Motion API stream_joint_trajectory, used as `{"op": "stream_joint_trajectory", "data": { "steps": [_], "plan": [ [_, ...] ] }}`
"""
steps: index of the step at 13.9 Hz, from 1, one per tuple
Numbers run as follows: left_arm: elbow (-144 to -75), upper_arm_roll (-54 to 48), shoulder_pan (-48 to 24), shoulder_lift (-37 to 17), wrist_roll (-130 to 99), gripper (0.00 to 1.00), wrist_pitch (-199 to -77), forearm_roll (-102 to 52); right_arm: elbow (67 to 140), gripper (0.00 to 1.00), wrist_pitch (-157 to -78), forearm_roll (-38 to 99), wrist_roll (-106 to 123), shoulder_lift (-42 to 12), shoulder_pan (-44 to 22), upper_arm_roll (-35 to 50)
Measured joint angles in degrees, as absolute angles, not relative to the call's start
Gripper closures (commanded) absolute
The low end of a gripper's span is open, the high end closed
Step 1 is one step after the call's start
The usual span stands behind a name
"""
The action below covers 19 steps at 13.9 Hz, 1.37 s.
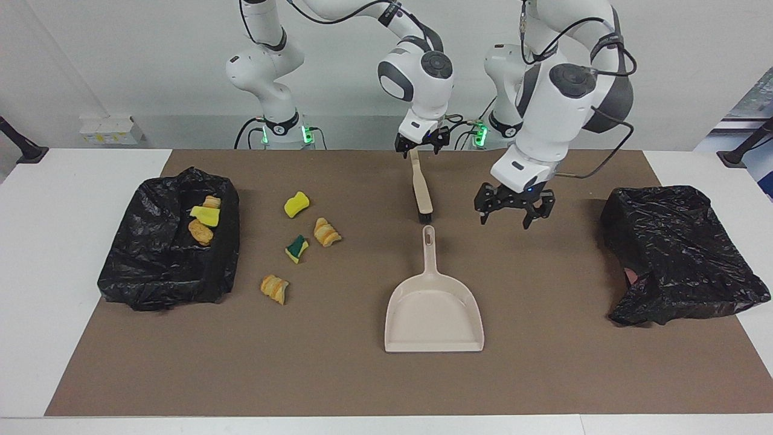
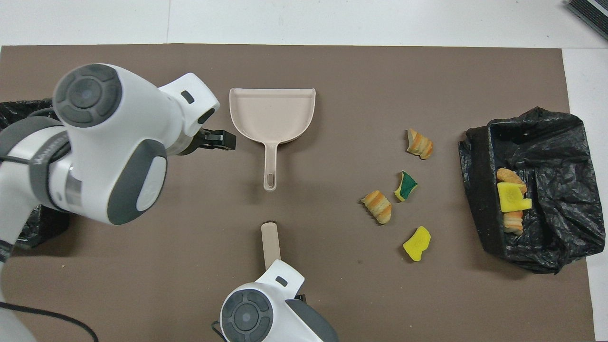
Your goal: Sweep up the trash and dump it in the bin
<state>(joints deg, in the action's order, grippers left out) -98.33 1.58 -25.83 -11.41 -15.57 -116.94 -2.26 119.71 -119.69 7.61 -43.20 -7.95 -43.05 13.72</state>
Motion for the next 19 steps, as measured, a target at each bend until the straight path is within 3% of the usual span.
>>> {"op": "stream_joint_trajectory", "data": {
  "steps": [1,2,3,5,6,10,13,14,15,16,19],
  "plan": [
    [-98.33,1.57,-27.15,-12.89,-17.60,0.00,-118.58,-2.26,121.05,0.06,-120.95,7.61,-43.46,-7.91,-43.62,13.72],
    [-98.33,1.59,-28.37,-14.30,-19.42,0.00,-119.90,-2.26,122.15,0.16,-121.98,7.62,-43.54,-7.77,-44.03,13.72],
    [-98.35,1.59,-29.33,-15.48,-20.75,0.00,-120.80,-2.26,122.81,0.34,-122.42,7.62,-43.54,-7.51,-44.15,13.72],
    [-98.46,1.59,-30.84,-17.56,-23.13,0.00,-122.81,-2.26,123.50,0.83,-122.51,7.62,-43.54,-6.85,-44.14,13.64],
    [-98.68,1.59,-31.44,-18.43,-24.53,0.00,-124.18,-2.26,123.71,1.00,-122.51,7.63,-43.57,-6.54,-44.14,13.63],
    [-101.72,1.57,-34.78,-19.83,-31.69,0.06,-129.53,-2.26,124.11,1.00,-122.50,7.66,-46.11,-5.83,-44.74,13.64],
    [-102.82,1.64,-36.39,-21.31,-32.91,0.54,-131.62,-2.26,125.31,1.00,-122.49,7.66,-48.37,-4.51,-45.04,13.61],
    [-102.82,1.65,-36.55,-21.78,-33.06,0.64,-131.98,-2.26,126.34,1.00,-122.43,7.66,-49.11,-3.23,-45.02,13.51],
    [-102.82,1.69,-36.57,-21.95,-33.07,0.94,-132.07,-2.26,127.93,1.00,-122.26,7.66,-49.71,-1.30,-44.88,13.40],
    [-102.79,1.84,-36.56,-21.94,-33.07,1.00,-132.09,-2.24,130.00,1.00,-121.77,7.66,-50.56,1.26,-44.60,13.28],
    [-102.61,2.38,-36.50,-21.85,-32.99,1.00,-132.14,-2.21,136.12,1.00,-118.47,7.61,-54.33,9.61,-42.72,12.91]
  ]
}}
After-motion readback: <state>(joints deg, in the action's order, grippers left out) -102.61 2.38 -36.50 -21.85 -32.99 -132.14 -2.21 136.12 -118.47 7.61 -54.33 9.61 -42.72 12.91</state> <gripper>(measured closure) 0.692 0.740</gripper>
